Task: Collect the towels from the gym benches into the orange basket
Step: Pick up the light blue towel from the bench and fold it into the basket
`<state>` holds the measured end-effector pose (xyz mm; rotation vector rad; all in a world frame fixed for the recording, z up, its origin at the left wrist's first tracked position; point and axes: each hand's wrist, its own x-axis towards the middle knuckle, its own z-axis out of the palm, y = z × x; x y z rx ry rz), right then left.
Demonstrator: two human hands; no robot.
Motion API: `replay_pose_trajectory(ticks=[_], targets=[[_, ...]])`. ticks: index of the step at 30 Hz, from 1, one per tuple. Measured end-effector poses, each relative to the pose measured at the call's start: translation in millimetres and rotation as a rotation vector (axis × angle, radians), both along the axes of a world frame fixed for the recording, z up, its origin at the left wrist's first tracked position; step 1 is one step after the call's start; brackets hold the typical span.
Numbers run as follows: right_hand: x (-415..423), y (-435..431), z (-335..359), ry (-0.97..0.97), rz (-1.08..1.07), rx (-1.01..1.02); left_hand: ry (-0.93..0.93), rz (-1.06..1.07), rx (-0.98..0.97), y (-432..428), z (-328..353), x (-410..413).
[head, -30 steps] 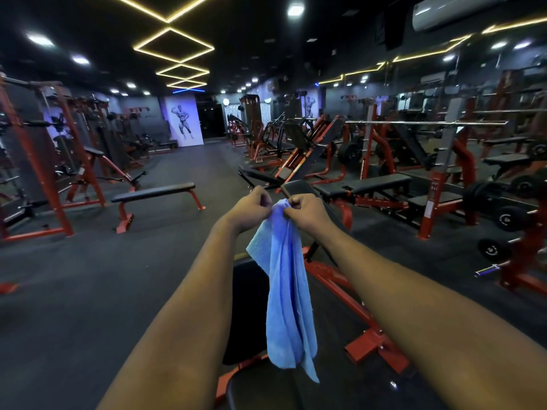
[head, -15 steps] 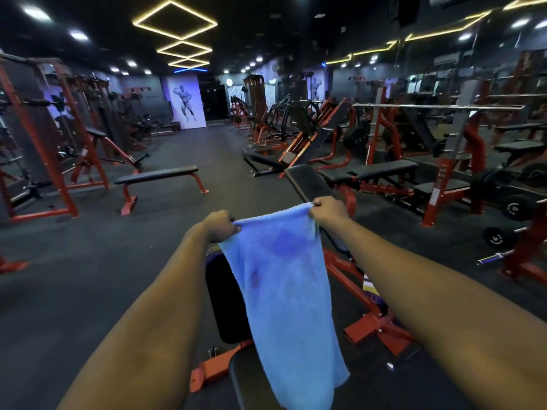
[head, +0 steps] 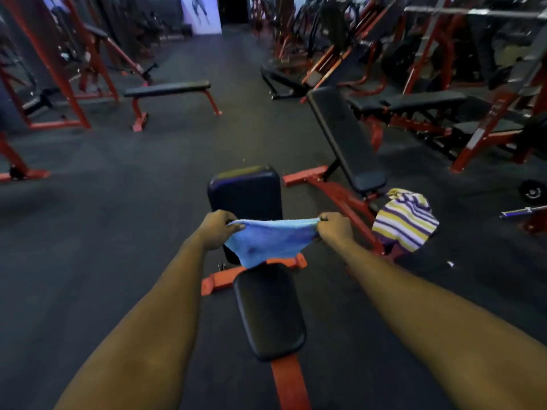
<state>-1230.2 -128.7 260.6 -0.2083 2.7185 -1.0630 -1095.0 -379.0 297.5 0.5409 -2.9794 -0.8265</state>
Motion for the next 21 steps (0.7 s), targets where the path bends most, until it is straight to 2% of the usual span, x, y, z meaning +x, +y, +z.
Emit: replay_pose_trajectory(ticks=[6, 12, 15, 18, 21], targets=[[41, 12, -127, -0.173, 0.030, 0.175, -0.239, -0.044, 0.108, 14, -126, 43], [67, 17, -224, -0.328, 0.059, 0.134, -0.383, 0.041, 0.188, 12, -249, 62], [54, 5, -249, -0.318, 0.011, 0.058, -0.304, 0.072, 0.193, 5, -270, 38], [24, -19, -271, -0.318, -0.034, -0.064, -0.117, 0.153, 0.171, -9, -291, -1], [1, -40, -289, -0.363, -0.107, -0.126, 0.051, 0.276, 0.256, -21, -320, -31]])
